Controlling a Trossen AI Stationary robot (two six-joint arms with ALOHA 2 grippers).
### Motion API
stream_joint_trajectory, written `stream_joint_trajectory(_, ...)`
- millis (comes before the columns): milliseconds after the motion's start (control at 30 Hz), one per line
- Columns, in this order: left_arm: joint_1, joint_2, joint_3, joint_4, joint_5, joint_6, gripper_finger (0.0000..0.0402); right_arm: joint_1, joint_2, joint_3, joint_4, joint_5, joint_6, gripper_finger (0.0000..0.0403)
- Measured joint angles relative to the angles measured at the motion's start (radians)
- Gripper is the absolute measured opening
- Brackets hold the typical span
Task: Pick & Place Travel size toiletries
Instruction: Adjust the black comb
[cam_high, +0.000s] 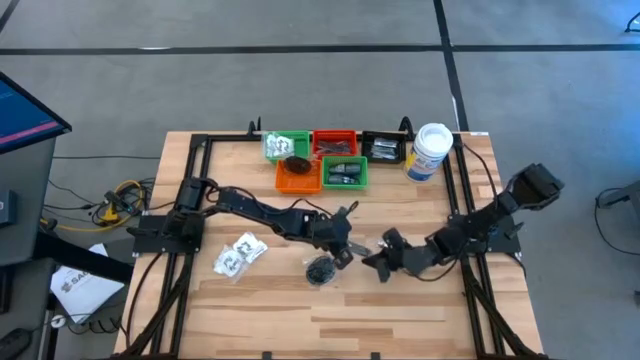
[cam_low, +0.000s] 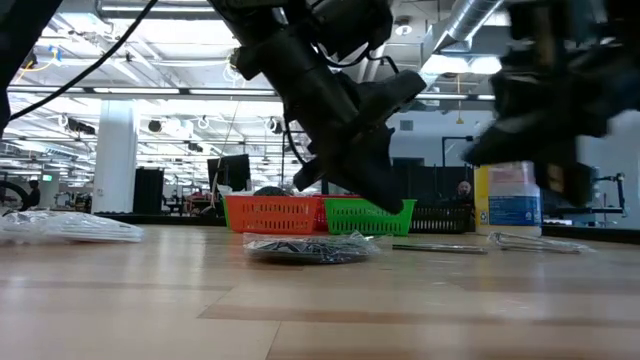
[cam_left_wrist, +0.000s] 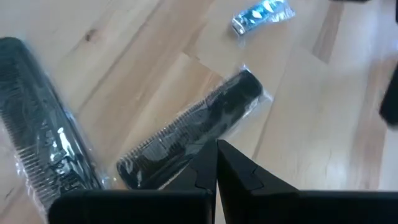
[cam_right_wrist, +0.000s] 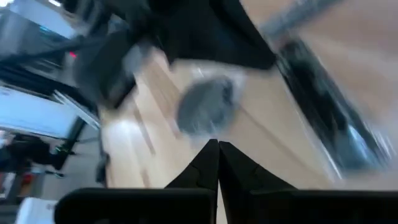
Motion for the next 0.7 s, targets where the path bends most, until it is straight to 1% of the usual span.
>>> stream_joint_trajectory(100, 0.001, -0.005, 0.000, -0.012, 0.049, 0.083, 0.0000, 0.037, -0.003, 0.022, -0.097, 0.097, 0.037, 0.0000)
stream_joint_trajectory(167, 0.001, -0.007, 0.000, -0.036, 0.087, 0.134, 0.0000, 0.047, -0.004, 0.044, -0.107, 0.139, -0.017, 0.0000)
stream_joint_trajectory(267, 0.000, -0.008, -0.001, -0.072, 0.127, 0.221, 0.0000, 0.051, -0.004, 0.087, -0.127, 0.136, -0.177, 0.0000)
stream_joint_trajectory(367, -0.002, -0.010, -0.001, -0.080, 0.128, 0.332, 0.0000, 0.039, -0.004, 0.134, -0.222, 0.135, -0.291, 0.0000)
stream_joint_trajectory(433, 0.002, -0.010, -0.001, -0.081, 0.128, 0.386, 0.0000, 0.025, -0.004, 0.166, -0.329, 0.135, -0.292, 0.0000)
stream_joint_trajectory(533, 0.009, -0.010, -0.001, -0.085, 0.117, 0.421, 0.0000, 0.003, -0.004, 0.199, -0.460, 0.133, -0.209, 0.0000)
stream_joint_trajectory(633, 0.019, -0.010, -0.001, -0.088, 0.092, 0.458, 0.0000, -0.010, -0.004, 0.209, -0.486, 0.129, -0.217, 0.0000)
stream_joint_trajectory(700, 0.029, -0.010, -0.001, -0.095, 0.070, 0.466, 0.0000, -0.017, -0.004, 0.209, -0.487, 0.099, -0.234, 0.0000)
